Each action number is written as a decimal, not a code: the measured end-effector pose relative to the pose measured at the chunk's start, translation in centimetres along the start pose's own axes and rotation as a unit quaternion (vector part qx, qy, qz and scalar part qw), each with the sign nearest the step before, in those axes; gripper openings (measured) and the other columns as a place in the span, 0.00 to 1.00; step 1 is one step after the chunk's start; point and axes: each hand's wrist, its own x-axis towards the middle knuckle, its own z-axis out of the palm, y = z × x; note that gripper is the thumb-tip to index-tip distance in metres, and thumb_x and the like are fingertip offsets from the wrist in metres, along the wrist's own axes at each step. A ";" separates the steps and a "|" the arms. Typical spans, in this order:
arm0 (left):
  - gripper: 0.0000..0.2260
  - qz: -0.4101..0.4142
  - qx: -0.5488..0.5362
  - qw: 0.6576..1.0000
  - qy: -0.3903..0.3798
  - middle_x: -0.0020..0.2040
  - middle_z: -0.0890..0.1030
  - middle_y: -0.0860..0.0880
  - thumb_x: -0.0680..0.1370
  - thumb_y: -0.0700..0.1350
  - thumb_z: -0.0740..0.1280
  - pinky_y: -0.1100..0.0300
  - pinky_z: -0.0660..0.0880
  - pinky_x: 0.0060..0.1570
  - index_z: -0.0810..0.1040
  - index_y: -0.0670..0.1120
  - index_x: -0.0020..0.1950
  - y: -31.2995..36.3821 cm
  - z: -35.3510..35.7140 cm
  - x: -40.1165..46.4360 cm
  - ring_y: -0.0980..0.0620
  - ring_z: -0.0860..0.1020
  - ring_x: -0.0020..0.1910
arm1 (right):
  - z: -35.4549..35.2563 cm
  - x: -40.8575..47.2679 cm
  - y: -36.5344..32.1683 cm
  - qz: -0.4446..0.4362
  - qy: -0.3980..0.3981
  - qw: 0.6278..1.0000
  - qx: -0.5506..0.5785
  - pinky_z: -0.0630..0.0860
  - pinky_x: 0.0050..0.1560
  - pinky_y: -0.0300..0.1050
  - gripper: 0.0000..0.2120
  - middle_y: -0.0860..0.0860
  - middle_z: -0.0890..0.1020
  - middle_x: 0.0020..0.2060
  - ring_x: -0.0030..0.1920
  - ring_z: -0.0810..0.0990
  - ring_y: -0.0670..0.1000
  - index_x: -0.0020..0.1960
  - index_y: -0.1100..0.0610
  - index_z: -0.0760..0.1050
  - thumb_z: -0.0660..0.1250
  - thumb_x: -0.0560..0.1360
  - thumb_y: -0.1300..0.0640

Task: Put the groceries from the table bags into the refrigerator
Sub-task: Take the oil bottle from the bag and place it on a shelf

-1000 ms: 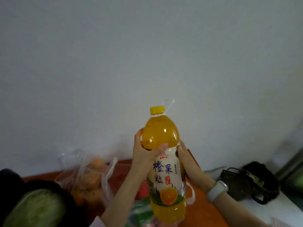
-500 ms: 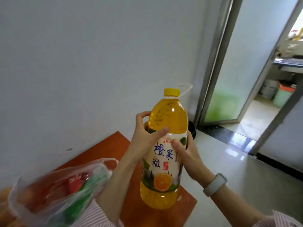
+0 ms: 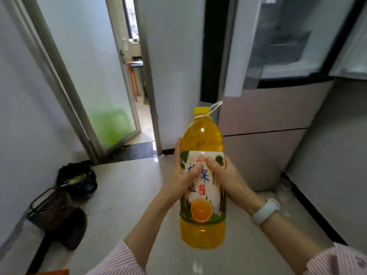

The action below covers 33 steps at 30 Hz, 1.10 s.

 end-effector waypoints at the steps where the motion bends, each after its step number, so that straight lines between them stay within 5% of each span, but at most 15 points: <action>1: 0.44 -0.009 -0.008 0.999 -0.032 0.66 0.71 0.50 0.66 0.64 0.70 0.60 0.80 0.45 0.45 0.61 0.73 -0.9 2.6 1.3 0.57 0.80 0.52 | -2.7 -0.8 0.3 0.006 0.030 1.000 -0.005 0.81 0.47 0.55 0.33 0.56 0.82 0.52 0.47 0.84 0.54 0.64 0.55 0.64 0.67 0.65 0.41; 5: 0.40 -0.019 -0.040 0.987 -0.156 0.59 0.74 0.57 0.71 0.53 0.66 0.57 0.80 0.45 0.43 0.61 0.73 -3.1 11.7 5.8 0.55 0.81 0.51 | -11.9 -3.0 1.2 0.015 0.166 0.986 -0.019 0.81 0.46 0.51 0.26 0.52 0.82 0.48 0.44 0.84 0.51 0.60 0.53 0.65 0.66 0.67 0.44; 10: 0.43 -0.009 -0.073 0.967 -0.243 0.64 0.73 0.48 0.67 0.58 0.68 0.44 0.78 0.51 0.44 0.60 0.73 -3.6 21.1 11.9 0.47 0.81 0.53 | -21.0 -2.7 1.2 0.009 0.271 0.963 -0.009 0.82 0.45 0.51 0.33 0.53 0.82 0.51 0.45 0.84 0.51 0.63 0.52 0.67 0.68 0.62 0.40; 16: 0.40 0.015 -0.122 0.958 -0.261 0.55 0.79 0.52 0.67 0.60 0.70 0.59 0.79 0.39 0.52 0.58 0.72 -3.1 29.6 22.7 0.50 0.83 0.47 | -31.0 3.4 -1.0 -0.012 0.333 0.943 -0.029 0.80 0.49 0.56 0.35 0.53 0.80 0.53 0.49 0.83 0.54 0.65 0.50 0.63 0.66 0.62 0.39; 19: 0.34 0.034 -0.124 0.957 -0.259 0.55 0.79 0.48 0.73 0.54 0.67 0.60 0.79 0.37 0.51 0.57 0.73 -1.6 33.0 30.4 0.51 0.83 0.45 | -36.3 8.4 -4.0 -0.035 0.341 0.939 -0.029 0.81 0.47 0.51 0.34 0.54 0.80 0.54 0.49 0.83 0.53 0.66 0.52 0.62 0.66 0.64 0.42; 26: 0.32 0.121 -0.147 0.957 -0.218 0.50 0.81 0.49 0.66 0.58 0.67 0.63 0.78 0.35 0.63 0.50 0.68 4.6 37.1 44.3 0.52 0.83 0.43 | -44.7 17.9 -13.1 -0.129 0.310 0.940 -0.068 0.81 0.42 0.41 0.32 0.52 0.80 0.52 0.47 0.83 0.49 0.64 0.52 0.64 0.68 0.63 0.45; 33: 0.35 0.222 -0.144 0.953 -0.150 0.51 0.80 0.49 0.64 0.62 0.64 0.63 0.78 0.35 0.64 0.50 0.67 12.2 38.6 55.5 0.53 0.83 0.44 | -50.5 26.6 -22.6 -0.237 0.263 0.929 -0.107 0.80 0.39 0.39 0.25 0.50 0.81 0.49 0.44 0.83 0.47 0.58 0.48 0.66 0.65 0.64 0.44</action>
